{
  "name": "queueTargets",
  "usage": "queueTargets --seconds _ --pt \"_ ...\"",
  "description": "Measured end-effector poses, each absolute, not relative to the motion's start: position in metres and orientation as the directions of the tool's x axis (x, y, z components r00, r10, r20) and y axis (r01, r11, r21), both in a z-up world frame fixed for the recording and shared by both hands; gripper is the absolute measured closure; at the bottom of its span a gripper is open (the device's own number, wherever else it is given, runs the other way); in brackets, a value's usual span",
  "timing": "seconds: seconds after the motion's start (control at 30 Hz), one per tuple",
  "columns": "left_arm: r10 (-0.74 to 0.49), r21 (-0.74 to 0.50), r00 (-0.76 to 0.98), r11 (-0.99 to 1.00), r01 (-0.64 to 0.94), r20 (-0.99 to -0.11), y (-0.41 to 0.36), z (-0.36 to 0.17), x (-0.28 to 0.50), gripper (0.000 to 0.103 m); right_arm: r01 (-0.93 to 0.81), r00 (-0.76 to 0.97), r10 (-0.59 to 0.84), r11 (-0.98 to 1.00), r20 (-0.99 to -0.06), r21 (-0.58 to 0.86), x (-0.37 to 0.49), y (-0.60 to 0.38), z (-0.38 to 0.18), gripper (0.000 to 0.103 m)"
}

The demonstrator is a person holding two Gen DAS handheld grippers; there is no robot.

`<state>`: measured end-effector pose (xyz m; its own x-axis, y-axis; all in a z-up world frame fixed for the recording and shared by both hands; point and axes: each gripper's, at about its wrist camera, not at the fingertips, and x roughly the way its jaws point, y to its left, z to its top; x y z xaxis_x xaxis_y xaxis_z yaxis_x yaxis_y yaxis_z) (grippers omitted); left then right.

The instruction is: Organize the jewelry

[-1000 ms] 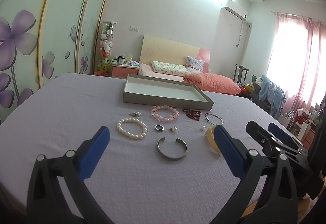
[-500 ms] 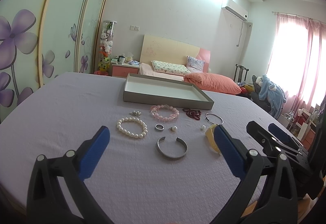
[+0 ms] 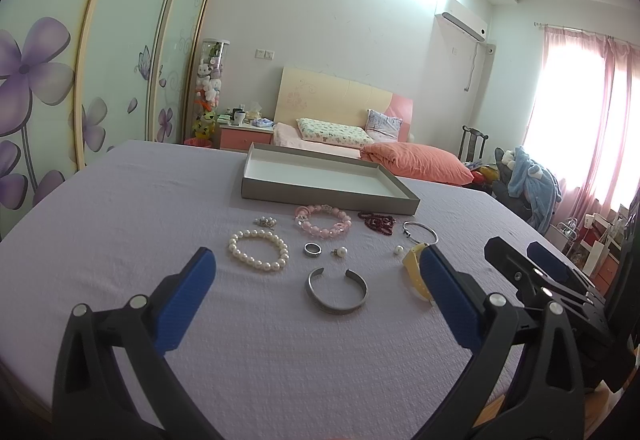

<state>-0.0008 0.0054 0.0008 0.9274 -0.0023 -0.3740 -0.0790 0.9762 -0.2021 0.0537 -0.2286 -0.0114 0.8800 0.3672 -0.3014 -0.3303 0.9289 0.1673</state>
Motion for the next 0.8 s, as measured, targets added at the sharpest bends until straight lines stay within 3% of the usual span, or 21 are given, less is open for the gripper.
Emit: queueTargets --seconds 0.8 --pt "-0.002 -0.203 0.926 0.976 -0.08 -0.377 0.0019 -0.005 -0.0003 0.004 -0.329 0.879 0.367 0.929 -0.304 0.169 0.0558 -0.23 -0.0162 0.002"
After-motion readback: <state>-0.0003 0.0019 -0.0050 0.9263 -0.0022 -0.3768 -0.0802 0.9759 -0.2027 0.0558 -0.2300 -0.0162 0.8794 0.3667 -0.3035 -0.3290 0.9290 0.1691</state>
